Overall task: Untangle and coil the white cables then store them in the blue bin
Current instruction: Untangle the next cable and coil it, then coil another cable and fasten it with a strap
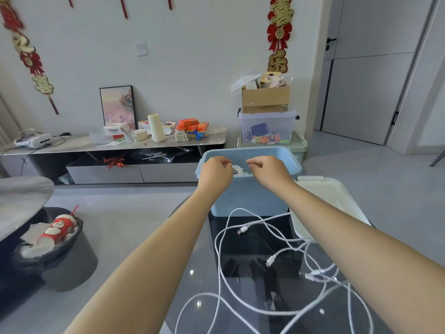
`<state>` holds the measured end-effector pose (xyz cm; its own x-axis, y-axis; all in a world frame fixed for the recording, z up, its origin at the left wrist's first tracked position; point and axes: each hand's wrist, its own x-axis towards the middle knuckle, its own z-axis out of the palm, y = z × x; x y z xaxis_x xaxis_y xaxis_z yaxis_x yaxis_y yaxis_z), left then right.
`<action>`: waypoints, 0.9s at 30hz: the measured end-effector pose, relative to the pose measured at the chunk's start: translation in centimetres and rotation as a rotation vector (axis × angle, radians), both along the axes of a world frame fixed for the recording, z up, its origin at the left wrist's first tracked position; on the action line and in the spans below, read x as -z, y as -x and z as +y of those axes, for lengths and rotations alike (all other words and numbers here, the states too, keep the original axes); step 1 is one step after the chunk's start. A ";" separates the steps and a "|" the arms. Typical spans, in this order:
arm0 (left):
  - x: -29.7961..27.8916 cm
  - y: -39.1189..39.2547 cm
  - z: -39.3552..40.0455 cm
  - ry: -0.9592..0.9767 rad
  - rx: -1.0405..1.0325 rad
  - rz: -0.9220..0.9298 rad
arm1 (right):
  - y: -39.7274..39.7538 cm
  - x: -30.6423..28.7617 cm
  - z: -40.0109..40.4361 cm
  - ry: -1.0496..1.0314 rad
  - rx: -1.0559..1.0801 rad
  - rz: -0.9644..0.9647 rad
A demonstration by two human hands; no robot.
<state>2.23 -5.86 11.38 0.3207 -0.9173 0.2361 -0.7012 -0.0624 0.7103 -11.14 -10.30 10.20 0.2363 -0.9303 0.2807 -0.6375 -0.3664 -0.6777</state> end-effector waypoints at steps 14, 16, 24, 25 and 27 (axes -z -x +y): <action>7.7 5.0 12.8 -0.153 0.050 0.201 | 5.3 8.5 12.5 -0.155 -0.053 -0.003; 8.9 5.2 13.0 -0.168 0.050 0.239 | 5.4 9.6 12.5 -0.203 -0.045 0.094; 12.8 5.7 11.8 -0.328 0.086 0.185 | 6.3 13.0 10.8 -0.120 -0.075 0.599; 12.8 5.5 11.6 -0.330 0.090 0.181 | 6.4 13.0 10.6 -0.101 -0.081 0.597; 12.9 5.3 11.3 -0.317 0.106 0.248 | 6.5 12.7 10.4 -0.104 -0.098 0.546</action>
